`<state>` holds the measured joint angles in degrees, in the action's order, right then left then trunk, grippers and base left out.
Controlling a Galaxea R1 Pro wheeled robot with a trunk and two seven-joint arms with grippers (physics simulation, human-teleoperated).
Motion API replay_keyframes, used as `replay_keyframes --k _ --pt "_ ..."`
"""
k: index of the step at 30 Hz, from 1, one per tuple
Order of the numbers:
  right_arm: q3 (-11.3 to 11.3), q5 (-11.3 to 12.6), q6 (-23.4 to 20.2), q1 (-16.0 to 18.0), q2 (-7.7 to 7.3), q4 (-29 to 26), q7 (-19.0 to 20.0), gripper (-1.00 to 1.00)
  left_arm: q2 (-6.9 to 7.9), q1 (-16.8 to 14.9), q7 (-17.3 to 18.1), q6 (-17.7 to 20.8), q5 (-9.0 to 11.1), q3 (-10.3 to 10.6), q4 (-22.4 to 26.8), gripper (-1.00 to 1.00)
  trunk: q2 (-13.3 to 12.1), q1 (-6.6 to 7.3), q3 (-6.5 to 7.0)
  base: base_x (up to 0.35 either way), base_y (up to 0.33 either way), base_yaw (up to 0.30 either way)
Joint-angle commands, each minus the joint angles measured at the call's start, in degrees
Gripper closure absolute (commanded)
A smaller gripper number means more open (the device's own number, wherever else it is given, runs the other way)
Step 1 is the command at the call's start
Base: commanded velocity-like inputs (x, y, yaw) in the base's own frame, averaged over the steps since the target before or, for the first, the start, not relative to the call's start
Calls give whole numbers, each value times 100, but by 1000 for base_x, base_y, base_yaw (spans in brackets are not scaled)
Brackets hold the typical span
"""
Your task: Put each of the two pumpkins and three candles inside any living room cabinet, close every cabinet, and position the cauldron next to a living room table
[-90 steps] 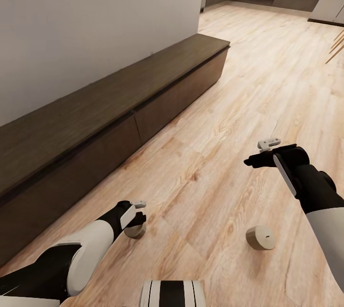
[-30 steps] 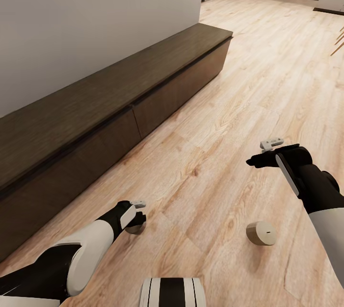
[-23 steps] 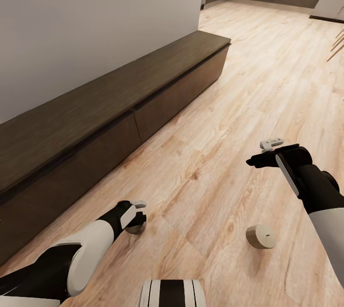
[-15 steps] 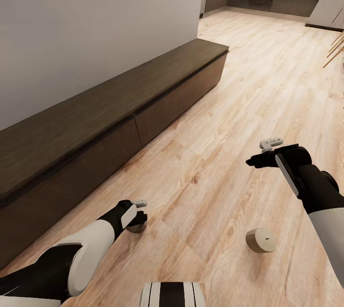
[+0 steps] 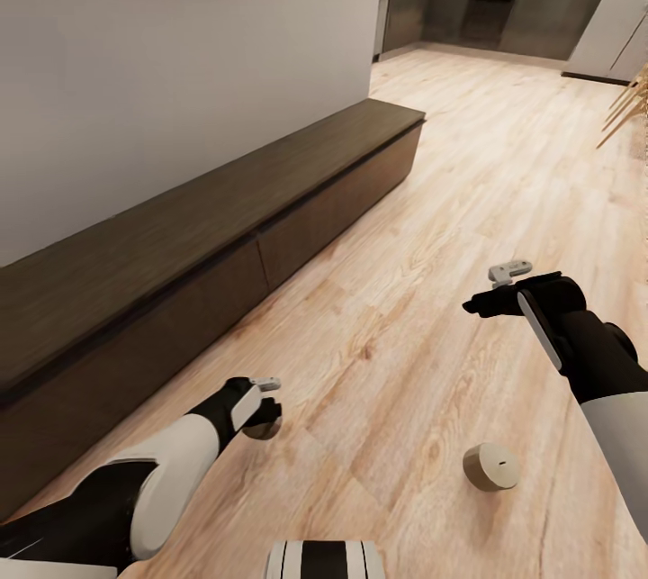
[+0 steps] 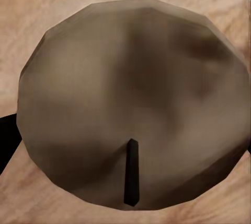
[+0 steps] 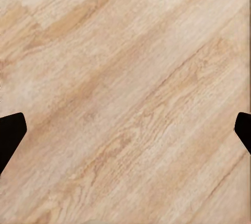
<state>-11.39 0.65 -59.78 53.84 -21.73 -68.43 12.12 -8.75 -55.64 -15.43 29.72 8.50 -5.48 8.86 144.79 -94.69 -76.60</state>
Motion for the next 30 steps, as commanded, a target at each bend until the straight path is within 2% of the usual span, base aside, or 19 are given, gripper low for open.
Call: replay_keyframes --k 1,5,18,30 --pt "-9 6 -22 4 -6 -4 1 -100 -14 1 -40 24 52 -47 11 100 0 3 18 0 0 0" --pt "11 5 -22 4 -6 -4 1 -100 -74 1 -32 48 55 -41 18 100 -5 13 107 0 0 0" --pt "23 7 -22 4 -9 -4 1 -100 -83 1 -31 51 56 -56 20 100 -23 47 405 -1 0 0" --pt "17 14 -22 4 -14 -4 1 -100 -100 1 -6 58 56 -58 11 100 -39 78 724 -296 0 4"
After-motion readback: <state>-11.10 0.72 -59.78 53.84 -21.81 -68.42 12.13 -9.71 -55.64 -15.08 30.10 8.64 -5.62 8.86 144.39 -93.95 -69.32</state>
